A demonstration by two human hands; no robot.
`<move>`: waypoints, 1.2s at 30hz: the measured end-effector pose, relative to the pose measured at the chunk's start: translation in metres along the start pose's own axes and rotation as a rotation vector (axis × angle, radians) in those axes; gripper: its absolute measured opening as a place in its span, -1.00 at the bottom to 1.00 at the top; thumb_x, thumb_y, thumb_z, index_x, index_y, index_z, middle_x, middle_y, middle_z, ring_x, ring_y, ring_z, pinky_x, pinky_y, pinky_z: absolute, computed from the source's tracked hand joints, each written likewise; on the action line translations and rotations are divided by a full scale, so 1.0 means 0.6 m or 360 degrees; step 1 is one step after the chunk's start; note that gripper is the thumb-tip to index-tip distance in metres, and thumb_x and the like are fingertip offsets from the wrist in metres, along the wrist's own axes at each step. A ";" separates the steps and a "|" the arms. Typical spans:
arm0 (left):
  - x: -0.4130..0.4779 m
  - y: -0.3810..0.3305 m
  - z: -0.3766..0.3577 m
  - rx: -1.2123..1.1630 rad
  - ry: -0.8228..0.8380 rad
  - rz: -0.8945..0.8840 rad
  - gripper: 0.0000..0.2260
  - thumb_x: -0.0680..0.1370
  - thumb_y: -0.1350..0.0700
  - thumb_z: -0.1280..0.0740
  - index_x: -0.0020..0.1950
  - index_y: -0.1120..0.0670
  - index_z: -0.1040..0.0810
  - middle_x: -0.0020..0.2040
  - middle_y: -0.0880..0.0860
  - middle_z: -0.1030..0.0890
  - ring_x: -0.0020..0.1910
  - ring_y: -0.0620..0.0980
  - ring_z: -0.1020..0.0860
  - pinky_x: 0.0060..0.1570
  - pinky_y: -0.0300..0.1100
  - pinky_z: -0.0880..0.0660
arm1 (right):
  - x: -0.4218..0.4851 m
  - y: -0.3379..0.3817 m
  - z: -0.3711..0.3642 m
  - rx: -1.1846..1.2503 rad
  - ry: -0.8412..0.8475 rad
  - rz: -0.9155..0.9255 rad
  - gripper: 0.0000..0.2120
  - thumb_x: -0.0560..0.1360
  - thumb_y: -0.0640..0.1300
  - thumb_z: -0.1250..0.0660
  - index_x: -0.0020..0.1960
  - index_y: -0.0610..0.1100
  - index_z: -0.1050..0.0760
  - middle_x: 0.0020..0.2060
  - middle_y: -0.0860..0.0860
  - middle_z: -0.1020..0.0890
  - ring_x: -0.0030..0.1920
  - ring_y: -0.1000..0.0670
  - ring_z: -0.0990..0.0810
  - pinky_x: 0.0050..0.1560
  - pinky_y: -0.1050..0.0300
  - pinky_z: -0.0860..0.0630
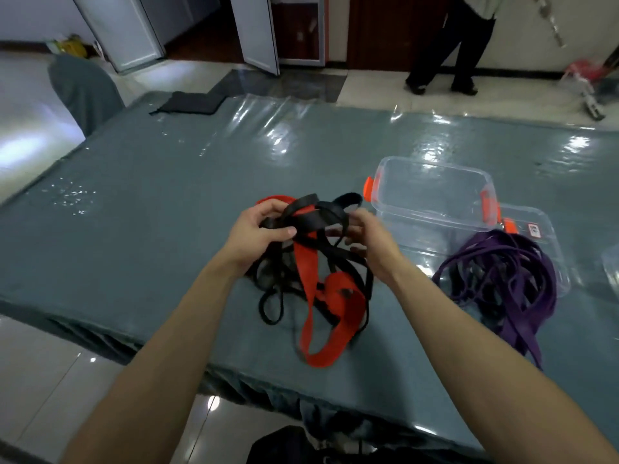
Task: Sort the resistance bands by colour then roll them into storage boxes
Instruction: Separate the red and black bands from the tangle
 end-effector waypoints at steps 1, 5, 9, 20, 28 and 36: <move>0.002 -0.016 0.001 0.0062 0.0056 -0.0035 -0.71 0.50 0.43 -0.51 0.09 0.10 -0.68 -0.01 -0.04 -0.73 -0.01 -0.09 -0.67 0.14 -0.22 -0.59 | 0.000 0.028 -0.008 0.0093 0.0065 -0.0013 -0.57 0.45 0.33 -0.39 0.09 0.02 -0.66 -0.09 0.04 -0.75 -0.19 0.03 -0.55 -0.13 0.09 -0.40; 0.000 -0.019 0.024 0.0099 0.0123 -0.0006 -0.71 0.48 0.33 -0.57 0.17 0.13 -0.73 0.02 0.00 -0.75 0.02 -0.06 -0.68 0.18 -0.21 -0.60 | 0.013 0.095 -0.016 0.0178 0.0012 0.0138 -0.80 0.64 0.05 -0.43 0.03 -0.09 -0.67 -0.31 0.04 -0.63 -0.33 0.07 -0.52 -0.28 0.19 -0.41; -0.007 0.049 0.099 0.0397 -0.0387 0.0211 -0.80 0.54 0.19 -0.60 0.15 0.12 -0.75 -0.04 0.11 -0.76 -0.04 -0.01 -0.69 0.03 -0.19 -0.64 | 0.007 0.155 -0.008 -0.0232 -0.0144 0.0403 -0.81 0.60 -0.04 -0.50 -0.02 -0.18 -0.68 -0.27 -0.07 -0.61 -0.29 0.00 -0.48 -0.16 0.07 -0.44; 0.005 0.014 -0.019 0.0439 -0.0072 0.0105 -0.36 0.40 -0.36 -0.58 0.39 -0.13 -0.55 0.14 -0.12 -0.70 0.12 -0.18 -0.67 0.16 -0.21 -0.60 | -0.064 0.287 -0.065 -0.0604 0.0096 0.0612 -0.74 0.63 -0.21 -0.46 0.19 -0.41 -0.62 -0.06 -0.24 -0.75 -0.24 0.02 -0.73 -0.17 0.17 -0.63; 0.061 -0.010 -0.044 0.0533 -0.0030 0.0045 -0.82 0.55 -0.11 -0.56 0.03 -0.10 -0.64 0.00 -0.05 -0.72 0.01 -0.09 -0.68 0.18 0.01 -0.63 | -0.151 0.373 -0.051 -0.0575 0.0217 0.0699 -0.81 0.64 -0.29 -0.36 0.19 -0.36 -0.62 -0.07 -0.15 -0.78 -0.13 -0.07 -0.61 0.00 0.02 -0.58; 0.091 -0.132 -0.099 0.0310 0.0172 0.0096 -0.81 0.74 0.16 -0.34 0.05 0.28 -0.62 0.00 0.28 -0.74 -0.09 0.04 -0.78 0.08 -0.09 -0.68 | -0.196 0.437 0.019 -0.0546 -0.0298 0.1023 -0.64 0.56 0.10 -0.50 -0.17 -0.19 -0.67 -0.33 -0.06 -0.65 -0.34 -0.02 -0.58 -0.26 0.08 -0.52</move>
Point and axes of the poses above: each hand's wrist, its own x-axis towards the middle knuckle, its own z-axis out of the back of the hand, y = z × x, the point moved 6 cm from there along x, towards the middle knuckle
